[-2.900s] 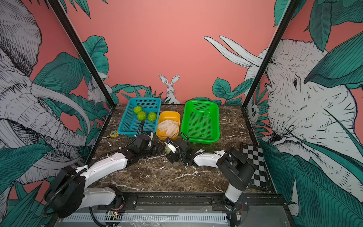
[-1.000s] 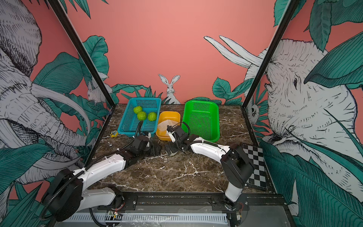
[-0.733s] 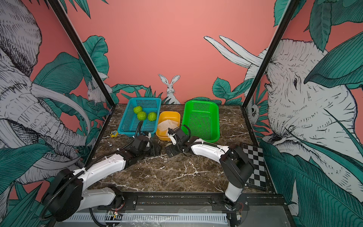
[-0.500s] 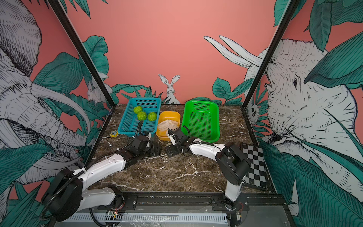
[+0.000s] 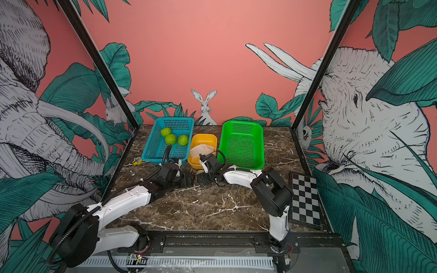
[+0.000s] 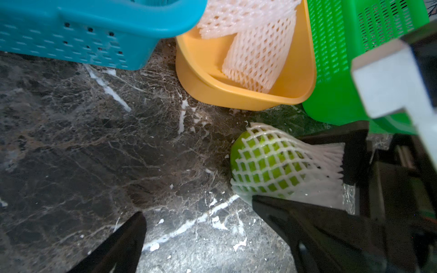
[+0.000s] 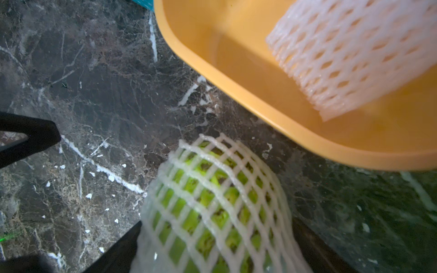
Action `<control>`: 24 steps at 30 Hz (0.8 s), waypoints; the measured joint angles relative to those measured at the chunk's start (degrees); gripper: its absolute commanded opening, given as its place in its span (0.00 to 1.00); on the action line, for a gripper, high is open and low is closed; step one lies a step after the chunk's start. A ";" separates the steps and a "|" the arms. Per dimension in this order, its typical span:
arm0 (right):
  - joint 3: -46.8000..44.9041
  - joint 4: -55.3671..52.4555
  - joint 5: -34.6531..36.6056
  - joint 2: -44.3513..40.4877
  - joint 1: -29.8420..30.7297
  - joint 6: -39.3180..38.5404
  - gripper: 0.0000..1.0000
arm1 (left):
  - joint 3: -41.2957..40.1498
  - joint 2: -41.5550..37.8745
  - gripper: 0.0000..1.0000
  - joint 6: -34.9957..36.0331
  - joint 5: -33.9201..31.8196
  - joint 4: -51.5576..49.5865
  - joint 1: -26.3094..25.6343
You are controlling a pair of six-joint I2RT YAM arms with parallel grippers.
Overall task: Sleeve custard apples in foam nets
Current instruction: Put on the foam net on the custard apple.
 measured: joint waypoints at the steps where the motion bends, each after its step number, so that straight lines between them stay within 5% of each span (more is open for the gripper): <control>1: 0.00 0.26 0.00 0.07 0.00 0.02 0.83 | 0.00 -0.04 0.95 0.00 0.00 0.00 0.00; 5: 0.00 0.59 0.11 0.07 -0.11 0.24 0.75 | 0.00 -0.68 0.95 0.00 -0.22 -0.02 0.00; 11: -1.38 -2.23 0.15 -2.78 -0.33 -0.33 0.76 | 0.00 -1.42 0.95 0.00 -0.57 -0.02 0.00; 24: -8.96 -22.84 0.00 -17.53 -0.44 -2.19 0.77 | 0.15 1.57 0.95 1.11 0.15 0.00 0.00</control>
